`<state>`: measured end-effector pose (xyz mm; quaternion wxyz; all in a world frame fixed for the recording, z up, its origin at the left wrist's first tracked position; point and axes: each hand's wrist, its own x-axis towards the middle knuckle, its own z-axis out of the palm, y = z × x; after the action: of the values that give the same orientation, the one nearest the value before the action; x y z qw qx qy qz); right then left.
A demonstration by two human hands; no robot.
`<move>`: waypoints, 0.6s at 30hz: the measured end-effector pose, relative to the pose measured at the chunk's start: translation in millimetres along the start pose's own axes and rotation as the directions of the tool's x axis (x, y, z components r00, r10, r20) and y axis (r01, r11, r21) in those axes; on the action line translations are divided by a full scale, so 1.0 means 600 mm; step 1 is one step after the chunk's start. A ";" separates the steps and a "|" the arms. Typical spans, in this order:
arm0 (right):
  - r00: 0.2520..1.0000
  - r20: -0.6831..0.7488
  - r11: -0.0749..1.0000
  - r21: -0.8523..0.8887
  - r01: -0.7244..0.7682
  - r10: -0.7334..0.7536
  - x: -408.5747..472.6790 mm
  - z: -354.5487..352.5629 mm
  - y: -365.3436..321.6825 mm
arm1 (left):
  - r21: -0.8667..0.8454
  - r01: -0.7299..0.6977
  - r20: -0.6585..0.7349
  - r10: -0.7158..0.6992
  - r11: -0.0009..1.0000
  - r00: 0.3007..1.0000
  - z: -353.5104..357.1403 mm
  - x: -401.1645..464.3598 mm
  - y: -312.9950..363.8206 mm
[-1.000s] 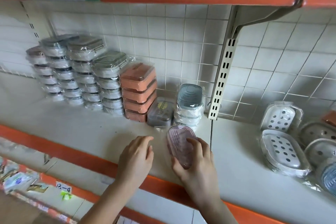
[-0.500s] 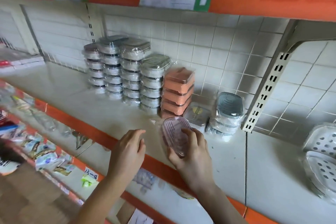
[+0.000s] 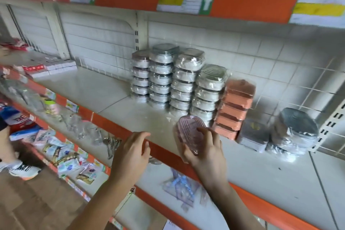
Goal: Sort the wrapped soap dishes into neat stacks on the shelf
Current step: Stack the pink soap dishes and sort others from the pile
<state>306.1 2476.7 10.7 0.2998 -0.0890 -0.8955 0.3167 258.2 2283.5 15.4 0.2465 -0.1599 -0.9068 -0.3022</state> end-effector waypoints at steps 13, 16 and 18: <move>0.999 0.042 0.999 0.029 0.032 -0.033 0.042 0.115 -0.066 | -0.032 0.100 -0.017 -0.100 0.994 0.995 -0.035 0.027 -0.121; 0.998 0.046 0.999 0.043 0.031 -0.033 0.065 0.140 -0.072 | -0.044 0.102 -0.014 -0.103 0.994 0.995 -0.029 0.049 -0.129; 0.998 0.054 0.997 0.066 0.040 -0.044 0.082 0.160 -0.071 | -0.031 0.095 -0.021 -0.096 0.995 0.995 -0.020 0.070 -0.140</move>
<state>211.1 2411.2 1.4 0.2842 -0.0517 -0.8944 0.3414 190.4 2217.7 7.1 0.2396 -0.1165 -0.9060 -0.3289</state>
